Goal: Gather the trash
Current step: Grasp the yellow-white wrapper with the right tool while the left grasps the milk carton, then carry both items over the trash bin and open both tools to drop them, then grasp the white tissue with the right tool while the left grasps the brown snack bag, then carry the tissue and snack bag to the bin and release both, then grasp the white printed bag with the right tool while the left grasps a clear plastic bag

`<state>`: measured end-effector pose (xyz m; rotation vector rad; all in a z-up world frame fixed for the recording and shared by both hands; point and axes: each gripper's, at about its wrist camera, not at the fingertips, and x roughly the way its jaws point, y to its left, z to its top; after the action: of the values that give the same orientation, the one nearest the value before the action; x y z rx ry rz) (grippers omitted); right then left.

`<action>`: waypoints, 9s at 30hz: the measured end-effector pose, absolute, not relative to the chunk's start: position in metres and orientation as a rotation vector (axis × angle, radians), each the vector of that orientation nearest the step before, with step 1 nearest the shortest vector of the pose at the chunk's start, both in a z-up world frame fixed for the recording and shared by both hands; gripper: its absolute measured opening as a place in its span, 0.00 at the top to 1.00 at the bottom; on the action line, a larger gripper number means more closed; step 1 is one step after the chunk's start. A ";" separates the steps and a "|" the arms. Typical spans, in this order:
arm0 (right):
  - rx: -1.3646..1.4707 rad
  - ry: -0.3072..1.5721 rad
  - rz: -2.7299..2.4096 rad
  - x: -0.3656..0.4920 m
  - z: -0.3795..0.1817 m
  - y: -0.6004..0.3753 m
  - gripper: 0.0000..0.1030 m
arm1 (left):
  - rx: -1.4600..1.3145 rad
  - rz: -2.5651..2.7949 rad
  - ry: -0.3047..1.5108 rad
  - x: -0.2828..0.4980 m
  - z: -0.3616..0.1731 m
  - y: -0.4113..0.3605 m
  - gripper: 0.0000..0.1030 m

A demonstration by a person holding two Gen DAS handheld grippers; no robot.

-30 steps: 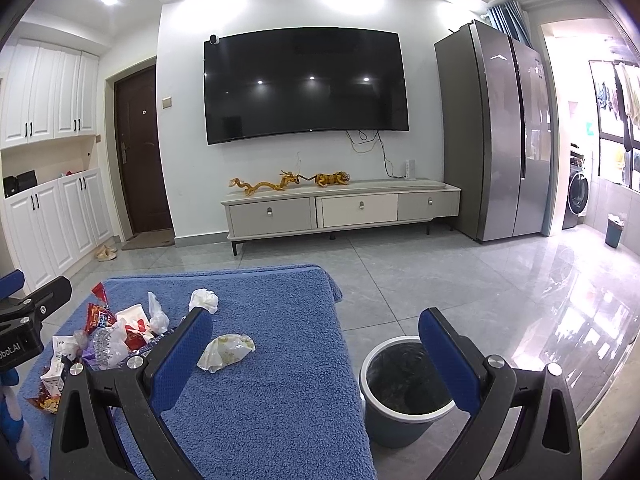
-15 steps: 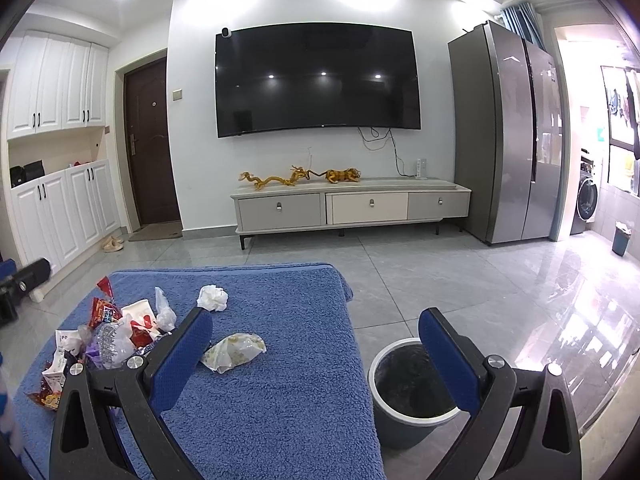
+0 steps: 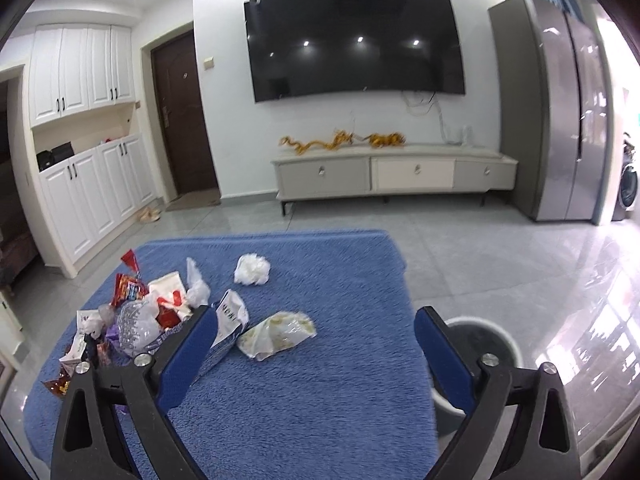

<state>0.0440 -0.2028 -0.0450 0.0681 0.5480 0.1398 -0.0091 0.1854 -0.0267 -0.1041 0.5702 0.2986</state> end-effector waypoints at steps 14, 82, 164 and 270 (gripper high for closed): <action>0.114 0.749 0.244 0.104 -0.100 -0.172 0.12 | -0.047 0.165 0.846 0.046 -0.111 0.130 0.03; 0.777 0.995 -0.289 0.163 -0.253 -0.524 0.65 | 0.116 -0.739 1.225 0.281 -0.166 -0.383 0.51; 0.123 0.857 0.388 0.263 -0.120 -0.122 0.37 | -0.260 0.010 0.973 0.055 -0.148 0.224 0.78; 0.593 0.502 -0.087 0.054 -0.013 -0.382 0.48 | -0.084 -0.387 0.638 0.155 0.043 -0.137 0.43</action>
<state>0.0545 -0.3824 -0.0125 0.5928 0.5018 -0.0872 0.1549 -0.1367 0.0428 -0.0838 0.6382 -0.3866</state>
